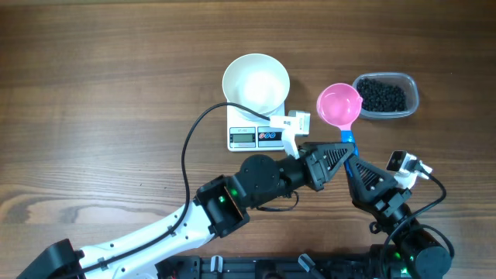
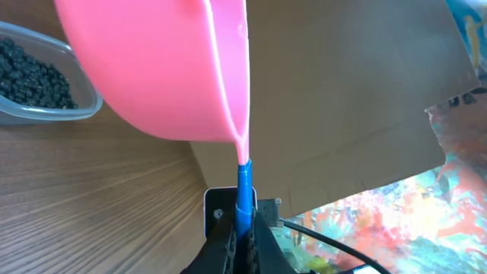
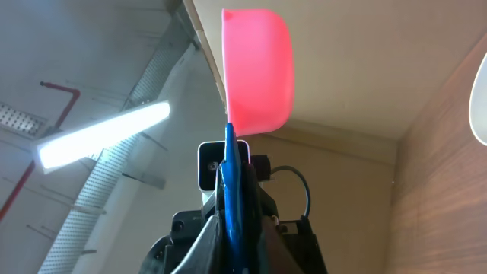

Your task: Scoop item into bowl and weigh 150g on scale

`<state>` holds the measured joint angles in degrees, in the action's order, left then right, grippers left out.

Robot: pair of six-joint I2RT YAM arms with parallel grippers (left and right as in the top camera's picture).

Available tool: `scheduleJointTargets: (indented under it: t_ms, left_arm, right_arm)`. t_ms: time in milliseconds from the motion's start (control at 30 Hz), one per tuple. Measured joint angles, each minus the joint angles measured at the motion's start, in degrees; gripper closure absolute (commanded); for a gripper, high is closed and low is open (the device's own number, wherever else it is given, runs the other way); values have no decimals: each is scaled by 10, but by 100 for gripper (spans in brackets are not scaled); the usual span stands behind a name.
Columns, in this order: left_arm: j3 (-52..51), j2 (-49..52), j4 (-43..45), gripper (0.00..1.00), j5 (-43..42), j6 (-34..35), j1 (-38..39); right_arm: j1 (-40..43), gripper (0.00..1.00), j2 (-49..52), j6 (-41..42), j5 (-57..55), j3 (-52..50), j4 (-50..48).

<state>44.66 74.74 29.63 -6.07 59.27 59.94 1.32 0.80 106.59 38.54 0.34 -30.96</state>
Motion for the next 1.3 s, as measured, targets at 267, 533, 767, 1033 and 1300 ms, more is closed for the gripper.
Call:
scheduleJointTargets:
  t_ms: [267,533,767,1033,1300]
  left_arm:
    - [1,0,2,43,-2,-1,0]
    - [2,0,-20,7,5,0,0]
    - [5,-2,-108,17,4,-24,-7]
    - [7,-71,-329,25,3,-55,-108]
    - [133,-125,-713,0,3,-169,-266]
  right_arm:
    - [0,96,0,1,0,0,3]
    - [0,95,1,-52,-39,0,21]
    - [0,95,9,-226,-128,48,234]
    - [0,96,124,-435,-159,258,431]
    - [0,95,363,-668,-163,534,711]
